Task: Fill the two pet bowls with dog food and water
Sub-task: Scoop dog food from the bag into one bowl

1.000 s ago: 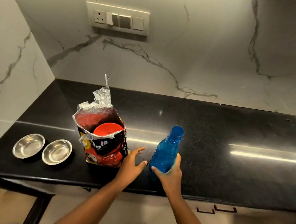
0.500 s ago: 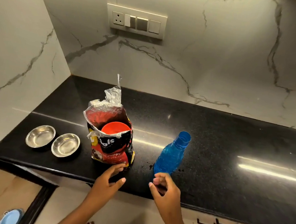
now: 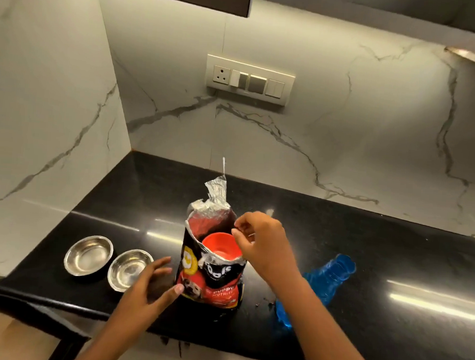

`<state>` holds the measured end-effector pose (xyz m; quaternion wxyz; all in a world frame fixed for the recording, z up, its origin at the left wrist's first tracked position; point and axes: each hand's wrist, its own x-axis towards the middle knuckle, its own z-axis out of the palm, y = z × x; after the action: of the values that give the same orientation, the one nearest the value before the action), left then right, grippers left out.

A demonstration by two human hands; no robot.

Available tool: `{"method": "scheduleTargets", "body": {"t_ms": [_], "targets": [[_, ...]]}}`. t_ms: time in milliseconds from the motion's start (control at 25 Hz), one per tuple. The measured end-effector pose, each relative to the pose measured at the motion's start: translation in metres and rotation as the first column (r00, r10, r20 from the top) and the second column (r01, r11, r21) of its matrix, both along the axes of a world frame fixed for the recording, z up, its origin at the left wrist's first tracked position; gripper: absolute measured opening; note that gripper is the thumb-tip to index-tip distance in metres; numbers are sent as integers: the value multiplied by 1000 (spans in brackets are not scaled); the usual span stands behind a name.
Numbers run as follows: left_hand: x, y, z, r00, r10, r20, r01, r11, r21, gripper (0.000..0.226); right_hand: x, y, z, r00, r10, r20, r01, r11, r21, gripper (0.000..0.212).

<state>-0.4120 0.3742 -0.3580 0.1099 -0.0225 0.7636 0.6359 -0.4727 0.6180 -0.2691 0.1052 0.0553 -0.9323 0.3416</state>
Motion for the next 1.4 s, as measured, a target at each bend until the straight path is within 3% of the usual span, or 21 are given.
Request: {"method": "scheduleTargets", "body": {"t_ms": [80, 160, 280, 360, 480, 640, 800, 960, 1040, 1160, 1240, 1400], "targets": [[-18, -11, 9, 998, -68, -5, 68, 997, 23, 74, -36, -8, -2, 980, 70, 187, -122, 951, 283, 14], [-35, -16, 13, 988, -151, -43, 151, 988, 10, 87, -58, -15, -8, 915, 116, 386, -294, 846, 444, 23], [-55, -17, 16, 967, -247, -59, 247, 969, -9, 96, -64, -26, -20, 831, 111, 545, -453, 703, 548, 32], [-64, -15, 21, 946, -316, -72, 317, 948, -4, 99, -63, -32, -23, 828, 79, 556, -453, 678, 579, 35], [-76, -7, 26, 932, -359, -44, 361, 932, 44, 96, -62, -33, -9, 844, 46, 535, -395, 728, 560, 32], [-87, 6, 36, 946, -323, 37, 314, 937, 155, 81, -51, -28, 6, 811, 90, 578, -338, 879, 337, 27], [-81, 19, 60, 925, -378, 43, 371, 921, 119, 58, -46, -24, 11, 732, 103, 674, -274, 949, 153, 22], [-73, 25, 69, 956, -276, 99, 275, 961, 27, 26, -46, -21, 16, 657, 142, 741, -257, 965, 43, 34], [-71, 27, 66, 960, -257, 115, 256, 966, 21, 36, -43, -19, 19, 679, 136, 721, -242, 969, 45, 42], [-66, 32, 66, 964, -248, 98, 247, 969, 23, 47, -39, -16, 22, 797, 25, 603, -147, 977, 153, 51], [-65, 34, 67, 971, -205, 121, 205, 979, 13, 45, -37, -19, 19, 866, -57, 497, -84, 963, 257, 54], [-61, 41, 74, 982, -110, 155, 110, 994, 9, 32, -35, -33, 7, 911, -74, 406, -86, 928, 362, 44]]}}
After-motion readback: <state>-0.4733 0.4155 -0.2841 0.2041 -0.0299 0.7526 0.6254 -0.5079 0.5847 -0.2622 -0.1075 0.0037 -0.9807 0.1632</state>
